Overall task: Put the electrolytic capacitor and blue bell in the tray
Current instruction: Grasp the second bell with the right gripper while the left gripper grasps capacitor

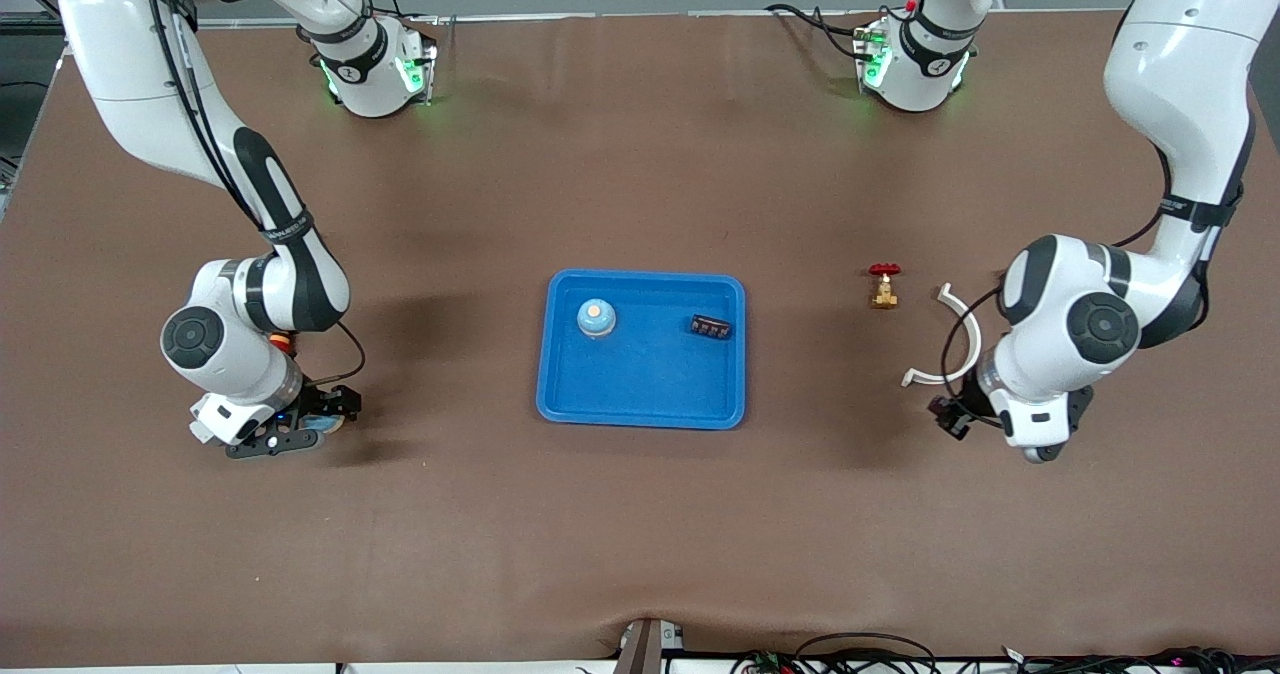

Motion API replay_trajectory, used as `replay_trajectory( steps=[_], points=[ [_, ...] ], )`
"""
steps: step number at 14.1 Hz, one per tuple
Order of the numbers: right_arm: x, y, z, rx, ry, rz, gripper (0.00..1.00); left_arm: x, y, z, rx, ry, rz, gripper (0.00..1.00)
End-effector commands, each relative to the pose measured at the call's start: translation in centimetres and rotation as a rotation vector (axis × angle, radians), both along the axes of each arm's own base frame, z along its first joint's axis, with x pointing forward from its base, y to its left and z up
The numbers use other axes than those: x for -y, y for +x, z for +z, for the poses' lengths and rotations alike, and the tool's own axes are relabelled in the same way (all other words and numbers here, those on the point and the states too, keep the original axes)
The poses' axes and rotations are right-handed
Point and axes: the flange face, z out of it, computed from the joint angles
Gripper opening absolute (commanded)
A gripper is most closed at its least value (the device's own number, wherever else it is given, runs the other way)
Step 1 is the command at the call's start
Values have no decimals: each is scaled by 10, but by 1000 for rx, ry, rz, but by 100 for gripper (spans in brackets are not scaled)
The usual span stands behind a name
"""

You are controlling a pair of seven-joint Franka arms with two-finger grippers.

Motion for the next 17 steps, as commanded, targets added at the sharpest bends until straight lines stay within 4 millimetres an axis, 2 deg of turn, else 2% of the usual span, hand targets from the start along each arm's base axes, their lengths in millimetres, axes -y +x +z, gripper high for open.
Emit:
replay_trajectory(
  steps=[1,2,5,6,7,9,12,13,15,17],
  points=[
    [9,-1,-2,2,3,41,100,54,1,13,14,-17,45,0],
    [14,-1,-5,-2,4,41,100,77,-3,11,12,-26,71,0],
    [12,-1,-5,0,5,46,100,150,-14,14,24,-49,119,0],
    [12,-1,-5,-2,5,46,88,168,-15,14,24,-63,135,0],
    [12,-1,-5,-2,6,44,64,186,-16,11,24,-76,158,0],
    [9,-2,-5,-3,8,40,0,223,-22,10,41,-75,197,0],
    [4,-2,-5,-9,14,12,0,270,-33,-12,38,-71,262,0],
    [-1,-2,-4,-8,17,-6,0,278,-30,-20,40,-71,305,0],
    [-18,-3,-1,-12,25,-52,0,295,-37,-25,46,-70,355,0],
    [-46,-5,6,-46,34,-102,0,312,-49,-30,41,-65,339,0]
  ],
)
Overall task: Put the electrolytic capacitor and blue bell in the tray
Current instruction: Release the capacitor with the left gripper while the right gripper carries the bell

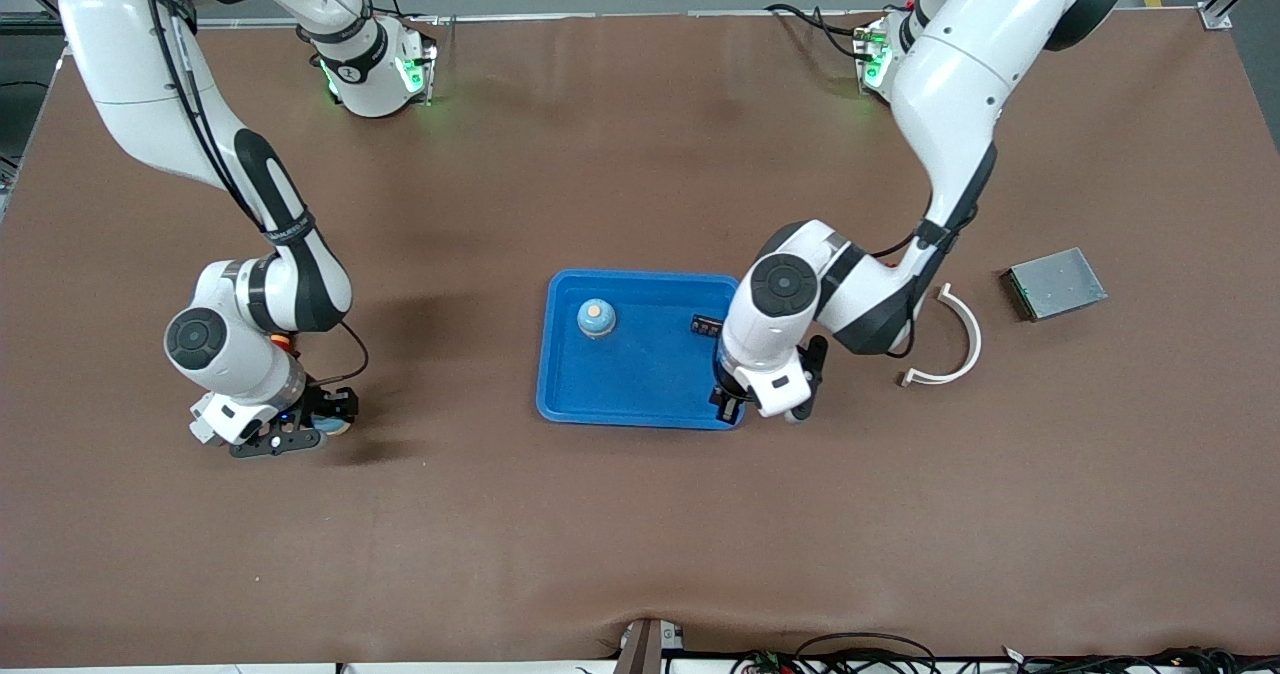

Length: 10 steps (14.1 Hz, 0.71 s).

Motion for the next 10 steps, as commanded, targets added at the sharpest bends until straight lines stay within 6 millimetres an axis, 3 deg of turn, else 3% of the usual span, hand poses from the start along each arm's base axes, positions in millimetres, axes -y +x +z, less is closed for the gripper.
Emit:
replay_trajectory(
  steps=[1,3,8,10],
  points=[
    [-47,-5,16,-40,23,-89,0,13,0,-1,6,10,29,0],
    [-88,-8,26,-35,38,-151,0,23,-15,-14,-12,36,11,0],
    [-187,-16,53,-62,32,-293,0,27,-33,-38,-89,114,-15,0],
    [-232,-22,68,-61,32,-357,0,23,-34,-39,-115,143,-13,61]
  ],
)
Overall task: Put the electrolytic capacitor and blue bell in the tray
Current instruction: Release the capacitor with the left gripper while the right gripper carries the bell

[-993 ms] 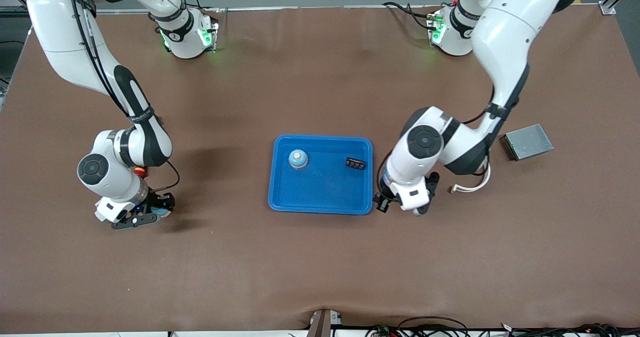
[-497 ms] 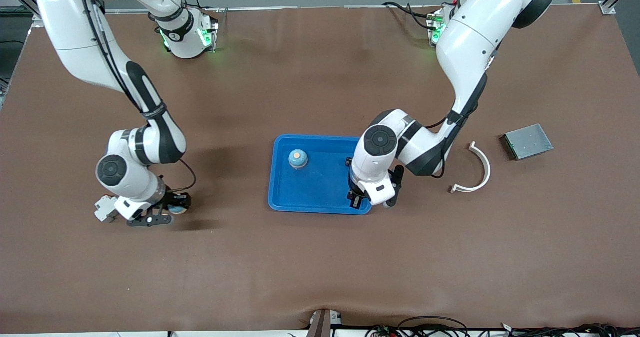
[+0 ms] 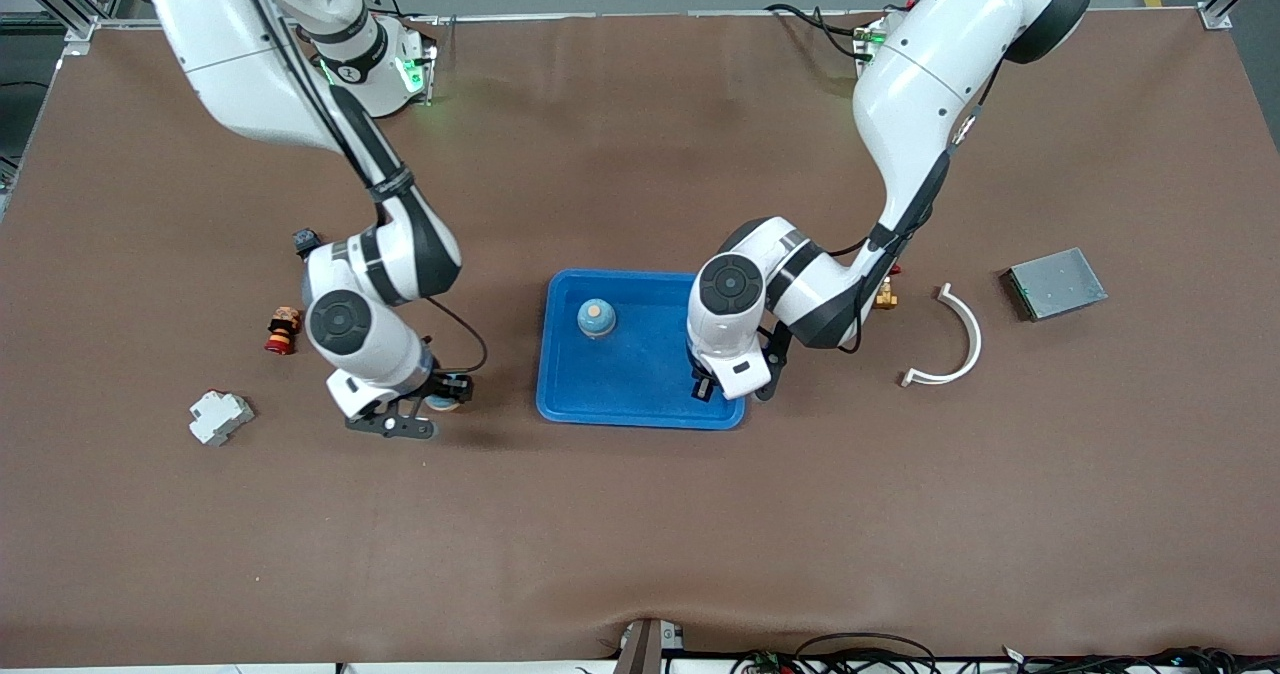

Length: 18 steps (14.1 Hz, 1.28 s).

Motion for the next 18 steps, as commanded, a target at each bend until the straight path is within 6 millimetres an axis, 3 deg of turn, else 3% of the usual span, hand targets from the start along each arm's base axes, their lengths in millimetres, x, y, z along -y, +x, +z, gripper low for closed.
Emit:
replay_trajectory(
  steps=[1,3,5,7,8,9,12,15,17,18],
  points=[
    [-50,-5,28,-1,-5,-97,0,-2,3,7,8,40,-2,100],
    [-83,-11,38,10,0,-149,0,-3,8,24,30,30,-2,100],
    [-113,-22,35,14,-6,-190,0,-22,23,56,51,36,-22,100],
    [-135,-27,29,21,-5,-232,0,-40,34,100,84,41,-27,100],
    [-145,-30,25,20,-6,-244,0,-49,37,133,106,44,-49,100],
    [-154,-32,21,22,-5,-262,0,-57,33,156,92,74,-90,100],
    [-176,-35,9,26,-4,-298,0,-110,42,235,93,88,-195,100],
    [-185,-36,-7,39,-29,-315,0,-160,49,277,76,55,-261,100],
    [-188,-36,-14,47,-37,-325,0,-179,45,320,129,67,-396,100],
    [-191,-37,-19,48,-38,-328,0,-205,49,338,146,70,-453,100]
  ],
)
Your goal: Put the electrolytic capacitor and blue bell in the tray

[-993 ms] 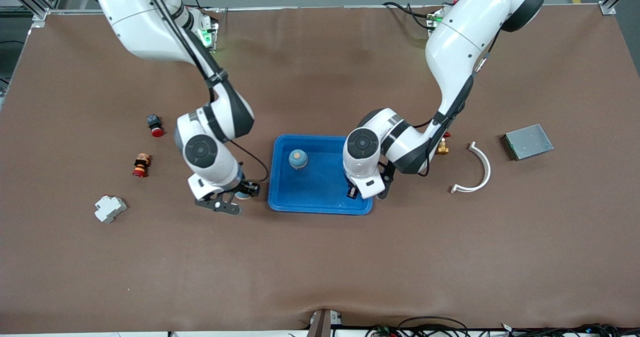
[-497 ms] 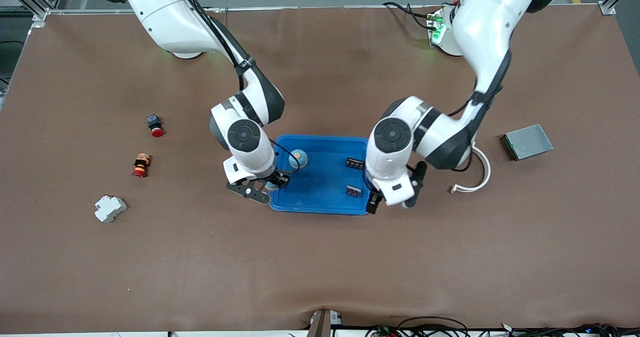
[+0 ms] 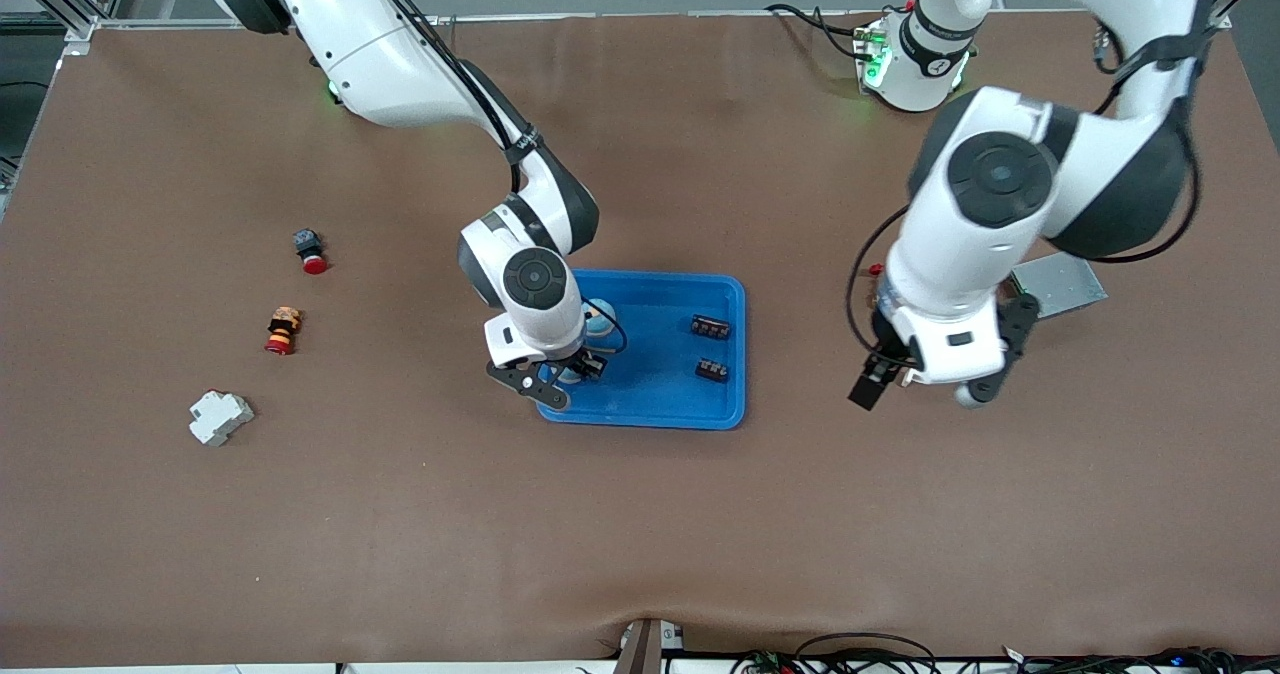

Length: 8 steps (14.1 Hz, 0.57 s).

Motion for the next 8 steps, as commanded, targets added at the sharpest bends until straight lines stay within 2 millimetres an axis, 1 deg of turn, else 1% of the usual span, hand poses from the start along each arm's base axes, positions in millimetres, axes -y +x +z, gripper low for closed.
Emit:
replay_trajectory(
  steps=[1,3,4,5,6,7,8],
  points=[
    [-12,5,-6,26,-14,-26,0,-52,-5,43,11,-6,-150,100],
    [-17,5,-12,27,-13,-41,0,-99,0,59,5,-75,-212,100],
    [-20,5,-12,31,-12,-48,0,-122,-1,64,-14,-72,-223,100],
    [-23,2,-16,28,-13,-47,0,-133,-3,66,-36,-54,-246,100],
    [-25,0,-17,29,-13,-49,0,-140,-11,75,-58,-51,-263,100],
    [-26,0,-20,27,-15,-60,0,-158,-20,82,-101,-45,-251,100],
    [-30,-1,-21,29,-14,-63,0,-165,-25,86,-126,-30,-252,100]
  ],
)
